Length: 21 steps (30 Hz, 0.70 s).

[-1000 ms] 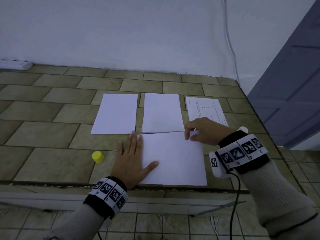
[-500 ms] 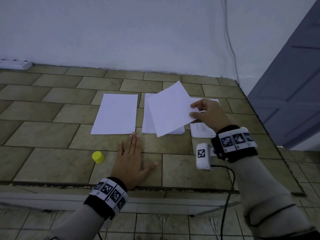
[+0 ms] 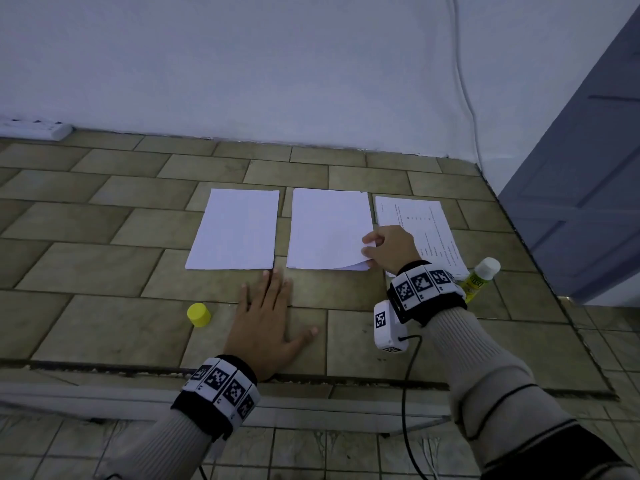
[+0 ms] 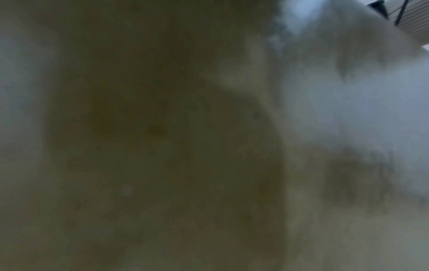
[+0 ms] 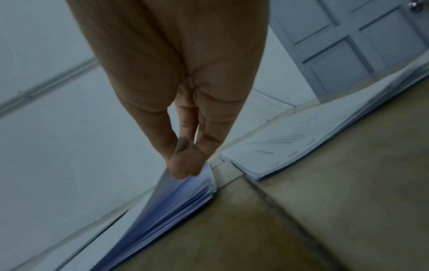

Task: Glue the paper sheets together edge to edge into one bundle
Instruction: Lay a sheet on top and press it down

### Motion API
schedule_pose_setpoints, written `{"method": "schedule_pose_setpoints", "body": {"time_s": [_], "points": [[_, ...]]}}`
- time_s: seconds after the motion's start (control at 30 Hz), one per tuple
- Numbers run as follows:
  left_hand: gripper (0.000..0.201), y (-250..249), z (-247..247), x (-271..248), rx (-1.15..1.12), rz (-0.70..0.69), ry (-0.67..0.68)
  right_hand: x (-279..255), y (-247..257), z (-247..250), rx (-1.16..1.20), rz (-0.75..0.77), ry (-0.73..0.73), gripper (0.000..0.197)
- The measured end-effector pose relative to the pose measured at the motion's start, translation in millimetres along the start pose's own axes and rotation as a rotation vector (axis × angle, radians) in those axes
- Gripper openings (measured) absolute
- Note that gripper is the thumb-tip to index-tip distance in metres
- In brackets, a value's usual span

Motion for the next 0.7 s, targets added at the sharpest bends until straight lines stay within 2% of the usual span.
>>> {"method": "schedule_pose_setpoints", "body": {"time_s": [0.17,0.33,0.7], "points": [[0.111,0,1,-1,0.007,0.011,0.013,4,8,-7,-0.103,0.016,0.034,0.035],[0.111,-1,2,-1,-0.011,0.007,0.002,9,12,-12,-0.382,0.049,0.063,0.044],[0.110,-1,0,-1,-0.011,0.007,0.011,7,6,-24,-0.543,0.016,0.146,0.044]]}}
Point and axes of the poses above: each hand's wrist, its own x-axis towards the middle knuckle, its own z-axis out of the back of the hand, y = z × x, the point moved 8 cm from there along x, towards the middle knuckle, and after that the axes turned 15 degrees about -x, right-handed, at the moved point
